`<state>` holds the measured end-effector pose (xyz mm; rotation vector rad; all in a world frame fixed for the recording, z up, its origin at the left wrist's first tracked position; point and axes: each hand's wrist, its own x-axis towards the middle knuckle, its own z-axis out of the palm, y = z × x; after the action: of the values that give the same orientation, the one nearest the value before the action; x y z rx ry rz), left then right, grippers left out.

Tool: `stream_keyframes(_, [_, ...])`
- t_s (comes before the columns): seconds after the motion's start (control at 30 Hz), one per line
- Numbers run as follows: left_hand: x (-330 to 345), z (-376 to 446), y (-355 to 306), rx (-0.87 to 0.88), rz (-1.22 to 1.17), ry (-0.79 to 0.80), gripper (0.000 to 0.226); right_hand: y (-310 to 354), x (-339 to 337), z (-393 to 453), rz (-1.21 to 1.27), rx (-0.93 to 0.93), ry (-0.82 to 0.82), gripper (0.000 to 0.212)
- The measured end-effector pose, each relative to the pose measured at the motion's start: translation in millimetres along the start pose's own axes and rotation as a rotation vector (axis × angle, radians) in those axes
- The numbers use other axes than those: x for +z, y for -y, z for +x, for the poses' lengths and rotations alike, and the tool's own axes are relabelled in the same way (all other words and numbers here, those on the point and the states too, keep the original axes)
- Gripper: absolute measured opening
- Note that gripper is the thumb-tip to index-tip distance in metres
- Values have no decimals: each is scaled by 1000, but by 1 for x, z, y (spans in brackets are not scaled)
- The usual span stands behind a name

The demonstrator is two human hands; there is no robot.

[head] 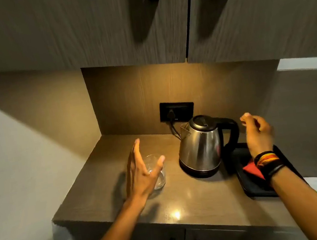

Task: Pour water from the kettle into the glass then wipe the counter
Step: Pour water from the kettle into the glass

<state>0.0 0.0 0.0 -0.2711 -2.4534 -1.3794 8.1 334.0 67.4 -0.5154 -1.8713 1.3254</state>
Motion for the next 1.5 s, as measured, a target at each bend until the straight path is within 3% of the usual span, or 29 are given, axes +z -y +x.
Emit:
stream_keyframes(0.07, [6,-6,13,-162,-77,81,118,-3,1,11,-36,135,114,35])
stream_keyframes(0.17, [24,-13,27,-255,-80,125,123,-13,19,27,-16,256,255,46])
stream_keyframes(0.23, [32,-8,27,-288,-85,68,119,-15,33,33,37,332,230,44])
stream_keyframes(0.33, [35,-4,28,-333,-80,13,110,-20,51,41,195,418,138,63])
stream_keyframes(0.4, [37,-5,29,-342,-57,-10,95,-21,61,43,249,387,66,58])
stream_keyframes(0.5, [35,-3,31,-319,-30,-26,92,-5,71,45,192,240,55,37])
stream_keyframes(0.67, [32,-2,27,-300,-15,-32,94,54,88,40,-81,-170,278,62])
stream_keyframes(0.77, [30,-4,26,-290,-11,-35,96,80,91,32,-328,-369,305,74])
stream_keyframes(1.13, [26,-2,27,-257,44,20,96,112,107,-1,-684,-610,452,79])
stream_keyframes(1.5, [39,-19,45,-188,30,-80,91,138,121,-7,-913,-884,460,79])
